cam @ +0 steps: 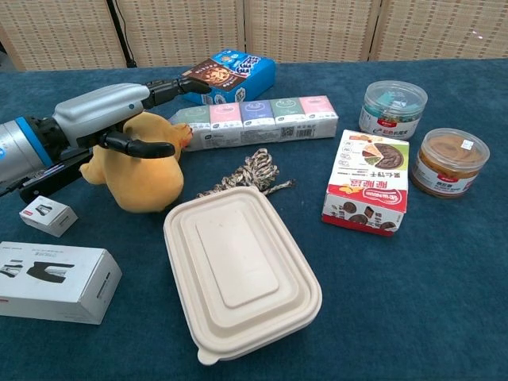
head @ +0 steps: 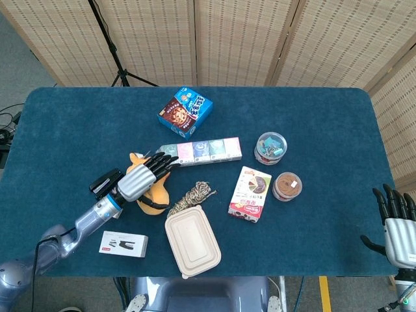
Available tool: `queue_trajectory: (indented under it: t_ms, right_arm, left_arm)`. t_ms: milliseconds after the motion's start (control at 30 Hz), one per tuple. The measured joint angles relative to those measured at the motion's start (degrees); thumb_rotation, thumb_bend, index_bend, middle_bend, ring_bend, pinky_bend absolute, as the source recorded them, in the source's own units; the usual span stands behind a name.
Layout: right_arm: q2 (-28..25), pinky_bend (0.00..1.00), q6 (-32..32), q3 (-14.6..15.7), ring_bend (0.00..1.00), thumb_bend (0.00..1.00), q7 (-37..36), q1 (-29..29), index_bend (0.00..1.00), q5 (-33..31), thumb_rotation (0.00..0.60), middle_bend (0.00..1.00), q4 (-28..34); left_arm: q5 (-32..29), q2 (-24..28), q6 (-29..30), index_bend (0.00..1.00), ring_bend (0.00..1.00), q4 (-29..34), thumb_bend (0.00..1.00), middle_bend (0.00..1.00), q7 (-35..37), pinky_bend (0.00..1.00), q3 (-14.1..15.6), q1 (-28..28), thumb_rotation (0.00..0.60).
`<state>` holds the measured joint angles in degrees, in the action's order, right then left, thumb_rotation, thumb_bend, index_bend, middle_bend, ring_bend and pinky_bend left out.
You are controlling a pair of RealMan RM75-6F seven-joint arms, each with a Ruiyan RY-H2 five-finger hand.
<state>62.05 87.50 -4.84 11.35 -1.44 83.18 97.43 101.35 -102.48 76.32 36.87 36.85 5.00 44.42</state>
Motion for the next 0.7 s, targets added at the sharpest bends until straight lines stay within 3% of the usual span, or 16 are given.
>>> queue_trajectory:
  t_ms: [233,433,567,700]
  right_arm:
    - [-0.33,0.0,0.55,0.22,0.0,0.0,-0.28,0.19,0.0,0.78,0.6,0.0,0.46]
    - [-0.58,0.0,0.78,0.27,0.0,0.0,-0.65,0.28,0.0,1.08,0.6,0.0,0.61]
    - [-0.69,0.0,0.81,0.16,0.0,0.0,-0.78,0.28,0.0,0.92,0.6,0.0,0.56]
    - [-0.69,0.0,0.73,0.12,0.0,0.0,-0.79,0.24,0.0,0.86,0.6,0.0,0.46]
  left_arm:
    - [2.37,6.22,3.53,0.0,0.0,13.58,0.0,0.0,-2.6,0.0,2.11,-0.96,0.062]
    - [3.76,9.25,2.74,0.0,0.0,22.52,0.0,0.0,-8.62,0.0,3.22,-0.94,0.062]
    - [3.76,8.76,1.44,0.0,0.0,24.11,0.0,0.0,-9.99,0.0,3.17,-0.89,0.062]
    - [2.65,6.61,-0.12,0.0,0.0,20.88,0.0,0.0,-7.86,0.0,2.9,-1.01,0.061]
